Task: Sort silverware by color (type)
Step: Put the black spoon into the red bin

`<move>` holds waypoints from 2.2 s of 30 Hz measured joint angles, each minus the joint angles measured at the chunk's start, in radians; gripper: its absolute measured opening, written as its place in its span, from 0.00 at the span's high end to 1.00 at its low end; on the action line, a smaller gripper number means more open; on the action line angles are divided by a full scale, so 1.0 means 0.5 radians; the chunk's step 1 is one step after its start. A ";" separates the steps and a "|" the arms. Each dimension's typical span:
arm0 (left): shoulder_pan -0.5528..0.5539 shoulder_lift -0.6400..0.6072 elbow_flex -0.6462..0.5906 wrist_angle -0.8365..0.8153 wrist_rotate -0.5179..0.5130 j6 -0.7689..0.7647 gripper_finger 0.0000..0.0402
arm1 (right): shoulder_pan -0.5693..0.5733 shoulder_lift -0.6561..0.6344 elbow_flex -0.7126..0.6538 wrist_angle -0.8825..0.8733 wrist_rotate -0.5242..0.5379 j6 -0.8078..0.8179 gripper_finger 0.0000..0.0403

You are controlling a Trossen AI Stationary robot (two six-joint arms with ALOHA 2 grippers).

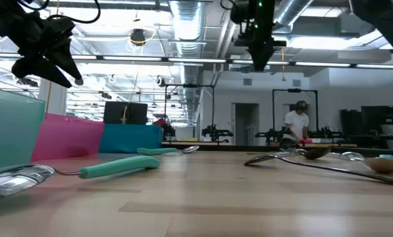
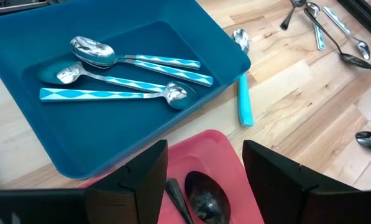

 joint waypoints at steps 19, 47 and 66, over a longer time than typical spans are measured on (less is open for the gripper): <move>-0.001 0.000 0.001 -0.017 0.042 0.091 0.52 | 0.240 -1.112 -2.017 0.242 -0.457 0.645 0.74; 0.000 0.000 0.000 -0.015 0.047 0.082 0.52 | 0.703 -0.973 -2.870 1.471 -0.618 1.179 0.53; 0.000 -0.001 0.000 -0.016 0.044 0.045 0.52 | 0.577 -0.560 -2.856 1.710 -0.481 1.066 0.41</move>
